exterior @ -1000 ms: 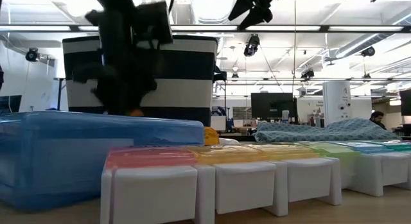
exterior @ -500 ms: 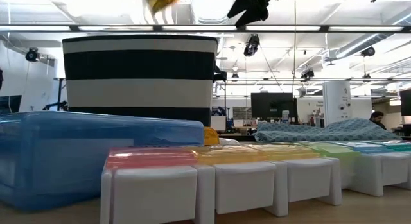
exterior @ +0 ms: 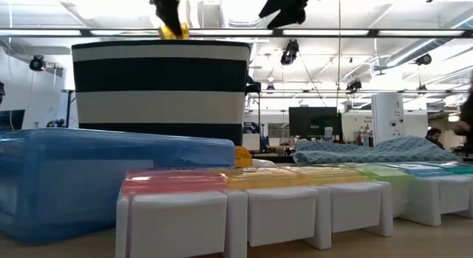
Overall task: Pick & place medical supplies in basket/bin
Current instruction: Put the orange pill bottle into the blue bin, then put the black bandage into the blue bin
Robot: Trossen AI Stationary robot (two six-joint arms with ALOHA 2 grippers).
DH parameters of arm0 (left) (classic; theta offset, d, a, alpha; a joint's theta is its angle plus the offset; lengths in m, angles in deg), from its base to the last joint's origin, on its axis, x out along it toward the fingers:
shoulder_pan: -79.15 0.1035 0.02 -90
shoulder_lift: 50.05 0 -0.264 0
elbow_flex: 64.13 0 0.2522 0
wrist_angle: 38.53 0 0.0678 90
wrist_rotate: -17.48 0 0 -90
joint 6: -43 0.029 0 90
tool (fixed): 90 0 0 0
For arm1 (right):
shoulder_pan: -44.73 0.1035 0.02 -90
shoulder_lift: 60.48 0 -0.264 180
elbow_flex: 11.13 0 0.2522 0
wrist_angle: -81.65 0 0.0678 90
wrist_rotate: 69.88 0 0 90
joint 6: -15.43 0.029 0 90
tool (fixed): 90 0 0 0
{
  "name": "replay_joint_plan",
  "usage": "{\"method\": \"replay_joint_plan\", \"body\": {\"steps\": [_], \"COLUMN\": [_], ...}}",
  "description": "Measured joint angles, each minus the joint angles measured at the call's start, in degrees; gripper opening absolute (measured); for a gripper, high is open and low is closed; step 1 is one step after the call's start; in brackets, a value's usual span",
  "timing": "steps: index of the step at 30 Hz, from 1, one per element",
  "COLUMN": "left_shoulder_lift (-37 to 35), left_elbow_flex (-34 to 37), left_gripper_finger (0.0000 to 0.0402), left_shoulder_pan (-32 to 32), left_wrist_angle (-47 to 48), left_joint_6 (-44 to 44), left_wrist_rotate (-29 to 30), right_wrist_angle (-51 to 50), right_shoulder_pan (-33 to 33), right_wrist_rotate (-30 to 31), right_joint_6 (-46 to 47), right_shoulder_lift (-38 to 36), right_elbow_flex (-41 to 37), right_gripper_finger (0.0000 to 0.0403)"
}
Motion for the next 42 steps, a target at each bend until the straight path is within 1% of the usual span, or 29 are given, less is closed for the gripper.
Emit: {"method": "replay_joint_plan", "body": {"steps": [3, 6, 10, 13, 17, 20, 22, 26, 29, 30, 32, 34, 36, 37, 39, 42], "left_shoulder_lift": [0.33, 0.2, -0.7, -3.15, -9.51, -15.45, -19.27, -25.31, -28.61, -29.57, -31.67, -33.65, -35.27, -35.99, -37.11, -37.96], "left_elbow_flex": [4.17, 8.06, 11.73, 12.48, 13.03, 13.11, 13.38, 15.2, 17.19, 18.11, 20.42, 22.81, 25.09, 26.16, 28.07, 29.92], "left_gripper_finger": [0.0188, 0.0226, 0.028, 0.0303, 0.0307, 0.0308, 0.0308, 0.0308, 0.0308, 0.0308, 0.0308, 0.0308, 0.0308, 0.0308, 0.0308, 0.0308], "left_shoulder_pan": [3.5, 5.19, 5.47, 4.57, 3.12, 1.84, 1.55, 1.55, 1.51, 1.51, 1.57, 1.55, 1.55, 1.55, 1.55, 1.55], "left_wrist_angle": [-3.33, -3.61, -3.57, -3.49, -2.99, -2.45, -2.65, -4.82, -4.96, -5.0, -4.93, -4.9, -4.89, -4.9, -4.86, -4.87], "left_joint_6": [2.05, 4.7, 6.84, 6.88, 3.06, -3.45, -6.95, -9.12, -10.17, -10.9, -11.97, -12.74, -12.97, -12.97, -13.17, -14.19], "left_wrist_rotate": [-0.01, 0.01, 0.61, 4.09, 4.09, 3.97, 3.13, -1.2, -1.76, -1.79, -1.78, -1.84, -2.0, -1.98, -1.97, -2.05], "right_wrist_angle": [-2.71, -4.85, -4.89, -4.5, -4.16, -2.8, -2.03, -0.69, -0.45, -0.37, -0.33, 0.52, 1.31, 1.25, 1.45, 0.16], "right_shoulder_pan": [0.02, 0.45, 2.49, 4.29, 6.8, 9.8, 11.75, 15.29, 18.28, 19.13, 20.24, 20.43, 20.38, 20.72, 21.85, 24.05], "right_wrist_rotate": [-0.1, -1.13, -4.29, -4.35, -4.43, -5.18, -4.62, -2.54, -2.34, -2.38, -2.7, -2.67, -2.45, -2.12, -2.1, -2.38], "right_joint_6": [2.7, 5.4, 6.93, 5.83, 8.73, 7.39, 6.35, 3.32, 0.27, 0.68, 4.39, 8.75, 11.0, 10.6, 6.23, -5.57], "right_shoulder_lift": [0.02, 0.02, 0.31, 1.65, 3.86, 5.45, 6.94, 9.89, 12.65, 13.79, 15.89, 18.37, 20.98, 22.26, 24.73, 27.92], "right_elbow_flex": [-0.93, -2.82, -7.24, -10.71, -14.04, -15.25, -15.59, -15.73, -16.01, -16.03, -15.68, -14.6, -13.27, -12.59, -10.64, -7.9], "right_gripper_finger": [0.0359, 0.0359, 0.0359, 0.0359, 0.0359, 0.0359, 0.0359, 0.0359, 0.0359, 0.0359, 0.0359, 0.0359, 0.0359, 0.0359, 0.0359, 0.0359]}}
